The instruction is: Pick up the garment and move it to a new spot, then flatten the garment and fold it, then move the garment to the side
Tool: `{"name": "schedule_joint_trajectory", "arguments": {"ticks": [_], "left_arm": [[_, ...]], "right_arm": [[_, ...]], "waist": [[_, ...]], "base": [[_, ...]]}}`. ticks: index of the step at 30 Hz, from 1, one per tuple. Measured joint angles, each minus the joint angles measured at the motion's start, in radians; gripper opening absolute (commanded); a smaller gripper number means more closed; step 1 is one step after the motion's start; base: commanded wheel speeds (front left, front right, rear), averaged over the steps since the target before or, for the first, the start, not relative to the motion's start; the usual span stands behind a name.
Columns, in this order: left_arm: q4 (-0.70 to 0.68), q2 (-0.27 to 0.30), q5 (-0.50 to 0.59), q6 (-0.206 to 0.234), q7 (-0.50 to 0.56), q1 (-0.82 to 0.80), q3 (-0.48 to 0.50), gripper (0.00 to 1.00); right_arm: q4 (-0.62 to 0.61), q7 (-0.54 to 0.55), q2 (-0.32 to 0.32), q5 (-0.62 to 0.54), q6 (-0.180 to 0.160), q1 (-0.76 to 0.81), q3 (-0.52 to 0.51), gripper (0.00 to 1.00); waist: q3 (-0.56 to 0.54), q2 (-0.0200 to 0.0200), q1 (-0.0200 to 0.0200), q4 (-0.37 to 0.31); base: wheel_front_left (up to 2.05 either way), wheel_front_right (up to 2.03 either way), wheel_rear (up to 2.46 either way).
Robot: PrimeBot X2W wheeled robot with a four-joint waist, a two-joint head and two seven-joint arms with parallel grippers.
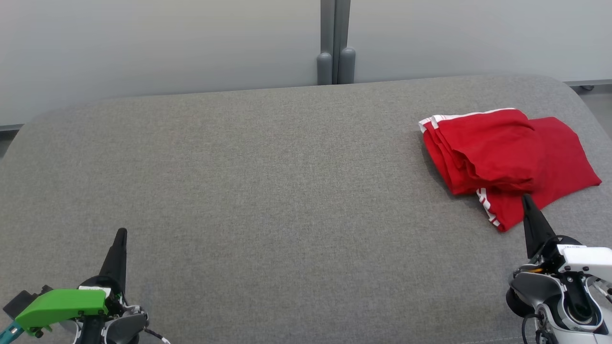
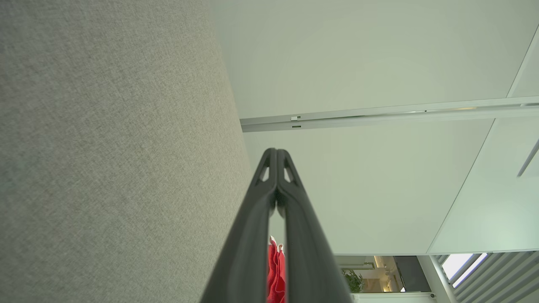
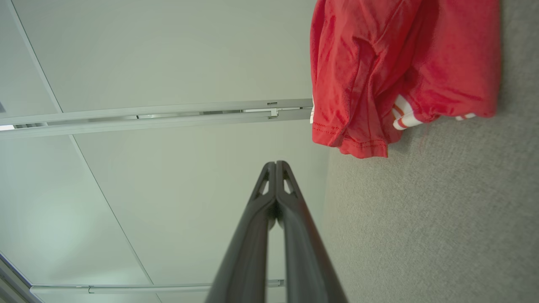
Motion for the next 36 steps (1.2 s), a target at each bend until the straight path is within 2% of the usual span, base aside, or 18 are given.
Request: {"name": "schedule_joint_trajectory", "arguments": {"ticks": [36], "left_arm": [[-0.001,0.0,0.0,0.0,0.003,-0.001,0.001,0.0]], "right_arm": [[-0.003,0.0,0.0,0.0,0.0,0.0,0.0,0.0]], "waist": [[0.0,0.0,0.0,0.0]], "base": [[0.0,0.0,0.0]]}}
